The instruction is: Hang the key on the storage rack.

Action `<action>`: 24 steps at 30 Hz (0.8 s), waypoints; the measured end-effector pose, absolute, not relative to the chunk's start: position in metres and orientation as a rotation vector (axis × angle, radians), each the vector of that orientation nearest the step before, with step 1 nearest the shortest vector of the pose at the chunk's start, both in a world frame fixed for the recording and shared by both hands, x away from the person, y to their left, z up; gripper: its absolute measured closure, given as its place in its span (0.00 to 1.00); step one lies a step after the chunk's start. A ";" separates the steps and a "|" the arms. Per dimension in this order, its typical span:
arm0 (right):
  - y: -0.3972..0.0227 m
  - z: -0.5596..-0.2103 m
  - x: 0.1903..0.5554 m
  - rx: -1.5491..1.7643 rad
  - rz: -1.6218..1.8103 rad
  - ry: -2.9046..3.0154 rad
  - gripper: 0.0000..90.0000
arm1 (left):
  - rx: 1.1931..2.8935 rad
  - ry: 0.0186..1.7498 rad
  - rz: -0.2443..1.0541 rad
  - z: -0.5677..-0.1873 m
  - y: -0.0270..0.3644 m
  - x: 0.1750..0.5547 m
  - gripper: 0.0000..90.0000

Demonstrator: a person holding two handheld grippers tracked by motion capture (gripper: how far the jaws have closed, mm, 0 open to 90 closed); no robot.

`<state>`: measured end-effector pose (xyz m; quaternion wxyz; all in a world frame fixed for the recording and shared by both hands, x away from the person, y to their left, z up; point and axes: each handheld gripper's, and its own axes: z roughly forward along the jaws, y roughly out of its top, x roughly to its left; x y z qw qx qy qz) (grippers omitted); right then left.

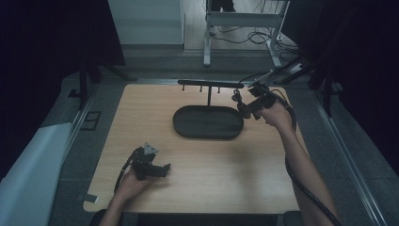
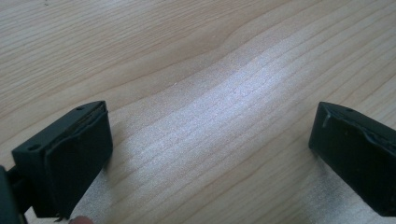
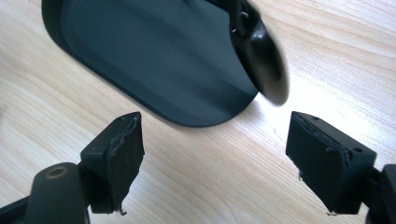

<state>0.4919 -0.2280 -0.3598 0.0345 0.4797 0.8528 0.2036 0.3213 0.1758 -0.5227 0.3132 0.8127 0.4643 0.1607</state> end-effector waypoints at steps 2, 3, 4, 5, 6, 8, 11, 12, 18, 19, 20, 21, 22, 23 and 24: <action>-0.231 -0.359 0.486 1.438 0.621 2.629 0.19 | 2.144 1.224 0.423 -0.523 0.176 0.321 0.00; -0.232 -0.358 0.483 1.425 0.617 2.631 0.19 | 2.144 1.224 0.423 -0.523 0.176 0.321 0.00; -0.234 -0.358 0.480 1.410 0.620 2.634 0.18 | 2.143 1.225 0.424 -0.523 0.176 0.321 0.00; -0.235 -0.357 0.477 1.407 0.625 2.629 0.18 | 2.143 1.225 0.424 -0.523 0.176 0.321 0.00; -0.237 -0.356 0.475 1.394 0.627 2.633 0.17 | 2.143 1.225 0.424 -0.523 0.176 0.321 0.00; -0.241 -0.355 0.469 1.374 0.635 2.629 0.16 | 2.143 1.225 0.424 -0.523 0.176 0.321 0.00; -0.247 -0.355 0.459 1.356 0.641 2.620 0.15 | 2.143 1.226 0.425 -0.523 0.176 0.321 0.00; -0.249 -0.355 0.456 1.349 0.646 2.617 0.15 | 2.143 1.225 0.425 -0.523 0.176 0.321 0.00; -0.260 -0.358 0.438 1.314 0.658 2.598 0.14 | 2.142 1.224 0.424 -0.523 0.176 0.321 0.00; -0.262 -0.358 0.435 1.308 0.660 2.596 0.14 | 2.143 1.223 0.423 -0.523 0.176 0.321 0.00; -0.263 -0.359 0.432 1.306 0.661 2.596 0.14 | 2.148 1.222 0.424 -0.523 0.176 0.321 0.00; -0.265 -0.360 0.429 1.299 0.663 2.595 0.13 | 2.146 1.222 0.423 -0.523 0.176 0.321 0.00; -0.266 -0.361 0.427 1.292 0.665 2.595 0.12 | 2.146 1.222 0.423 -0.523 0.176 0.321 0.00; -0.267 -0.362 0.424 1.289 0.668 2.591 0.12 | 2.145 1.223 0.423 -0.523 0.176 0.321 0.00; -0.268 -0.363 0.421 1.286 0.668 2.590 0.12 | 2.145 1.223 0.423 -0.523 0.176 0.321 0.00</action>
